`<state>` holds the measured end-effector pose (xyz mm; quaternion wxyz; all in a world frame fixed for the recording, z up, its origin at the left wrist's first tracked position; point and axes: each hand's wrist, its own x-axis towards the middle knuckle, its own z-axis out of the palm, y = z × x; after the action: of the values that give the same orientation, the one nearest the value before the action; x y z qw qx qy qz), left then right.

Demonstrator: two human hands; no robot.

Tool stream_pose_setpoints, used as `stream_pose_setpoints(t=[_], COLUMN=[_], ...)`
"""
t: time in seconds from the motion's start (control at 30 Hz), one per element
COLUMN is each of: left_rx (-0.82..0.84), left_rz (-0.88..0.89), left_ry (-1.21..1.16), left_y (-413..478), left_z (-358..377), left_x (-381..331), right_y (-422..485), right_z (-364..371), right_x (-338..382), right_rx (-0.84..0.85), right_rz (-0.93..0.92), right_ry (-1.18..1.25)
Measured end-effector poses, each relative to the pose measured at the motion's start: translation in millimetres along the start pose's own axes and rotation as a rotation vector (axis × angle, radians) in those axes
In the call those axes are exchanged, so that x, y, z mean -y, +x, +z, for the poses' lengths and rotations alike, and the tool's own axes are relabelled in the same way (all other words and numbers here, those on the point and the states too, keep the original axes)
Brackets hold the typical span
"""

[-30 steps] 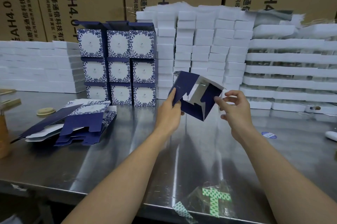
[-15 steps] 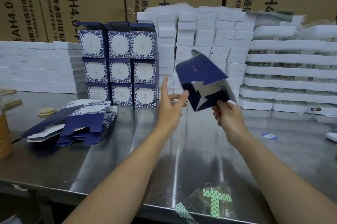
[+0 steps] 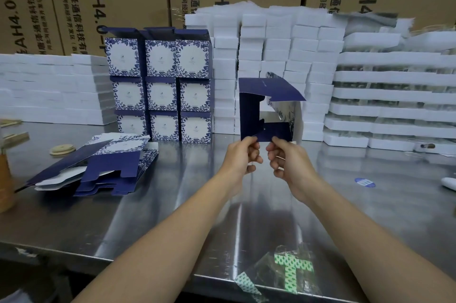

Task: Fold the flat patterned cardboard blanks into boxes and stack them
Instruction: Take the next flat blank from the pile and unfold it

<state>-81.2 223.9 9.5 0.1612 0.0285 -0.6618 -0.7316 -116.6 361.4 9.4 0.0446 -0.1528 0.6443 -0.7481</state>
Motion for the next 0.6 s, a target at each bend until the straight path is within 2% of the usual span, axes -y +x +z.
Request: stream_pose_setpoints(t=[0.1,0.23,0.33,0.47,0.6], left_rx=[0.064,0.074,0.085,0.052,0.019], left_rz=[-0.014,0.007,0.021,0.007,0.069], left_ry=[0.047,0.079,0.097,0.071,0.126], left_y=[-2,-5,-6,-6,-6], left_z=[3,6,4,2,4], left_x=[1,2,-3,-5,-1], right_y=[-4,-6,-7,-9,-9], right_z=[6,10,12,14,12], right_x=[-2,-4,-3,-1,1], right_rx=[0.054,-0.047,-0.037,0.03,0.036], right_rz=[0.019,-0.027,-0.048,-0.041,0.028], right_ry=[0.006,0.032,0.001,0.008,-0.027])
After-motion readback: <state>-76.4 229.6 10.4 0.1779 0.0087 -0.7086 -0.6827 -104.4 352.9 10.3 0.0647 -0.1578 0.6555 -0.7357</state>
